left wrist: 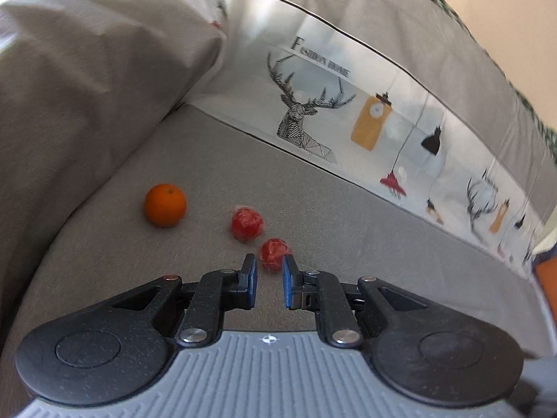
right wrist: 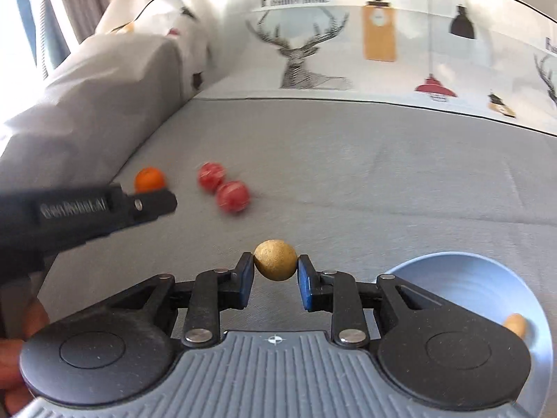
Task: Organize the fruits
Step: 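Grasp a red netted fruit with the left gripper, then carry the red fruit in the left gripper to the plate while the right carries the tan fruit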
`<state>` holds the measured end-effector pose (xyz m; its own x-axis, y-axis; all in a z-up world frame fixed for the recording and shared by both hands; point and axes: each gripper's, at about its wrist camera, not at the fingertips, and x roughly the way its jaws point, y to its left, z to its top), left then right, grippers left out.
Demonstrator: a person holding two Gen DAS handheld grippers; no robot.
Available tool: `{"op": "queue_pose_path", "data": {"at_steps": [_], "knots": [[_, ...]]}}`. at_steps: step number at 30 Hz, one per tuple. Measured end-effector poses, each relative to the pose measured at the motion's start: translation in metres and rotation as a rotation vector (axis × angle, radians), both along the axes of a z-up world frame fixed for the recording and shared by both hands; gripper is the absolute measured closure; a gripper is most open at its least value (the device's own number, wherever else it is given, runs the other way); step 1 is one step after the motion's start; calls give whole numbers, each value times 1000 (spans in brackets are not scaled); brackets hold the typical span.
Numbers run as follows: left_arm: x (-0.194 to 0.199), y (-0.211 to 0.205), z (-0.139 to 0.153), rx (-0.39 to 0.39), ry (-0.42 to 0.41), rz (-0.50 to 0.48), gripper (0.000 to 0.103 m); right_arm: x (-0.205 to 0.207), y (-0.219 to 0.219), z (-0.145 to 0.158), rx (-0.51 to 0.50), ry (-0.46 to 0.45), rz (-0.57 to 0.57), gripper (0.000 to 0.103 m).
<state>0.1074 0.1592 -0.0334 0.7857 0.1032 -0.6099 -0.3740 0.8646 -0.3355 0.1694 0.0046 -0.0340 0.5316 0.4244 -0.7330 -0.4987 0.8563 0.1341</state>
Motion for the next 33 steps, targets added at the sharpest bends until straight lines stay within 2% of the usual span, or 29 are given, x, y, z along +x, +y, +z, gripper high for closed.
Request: {"op": "queue_pose_path", "data": {"at_steps": [4, 6, 11, 17, 19, 20, 21, 26, 30, 33], "knots": [[18, -11, -9, 61, 22, -41, 74, 12, -18, 7, 36, -1, -40, 75], [27, -14, -13, 91, 29, -47, 65, 15, -27, 13, 50, -10, -58, 75], [52, -20, -28, 129, 69, -62, 56, 22, -42, 19, 76, -20, -85, 75], [72, -25, -42, 187, 111, -58, 57, 22, -44, 21, 90, -23, -77, 75], [73, -26, -44, 206, 114, -59, 64, 22, -44, 22, 88, -25, -74, 75], [72, -26, -43, 210, 110, -67, 72, 21, -45, 23, 88, -26, -74, 75], [71, -27, -42, 218, 102, -74, 72, 21, -46, 24, 87, -28, -74, 75], [49, -40, -26, 285, 54, -103, 72, 20, -51, 33, 92, -60, -92, 75], [19, -51, -5, 279, 11, -116, 72, 10, -59, 44, 118, -120, -103, 75], [-9, -58, 12, 238, -34, -118, 72, -2, -67, 55, 125, -170, -102, 75]]}}
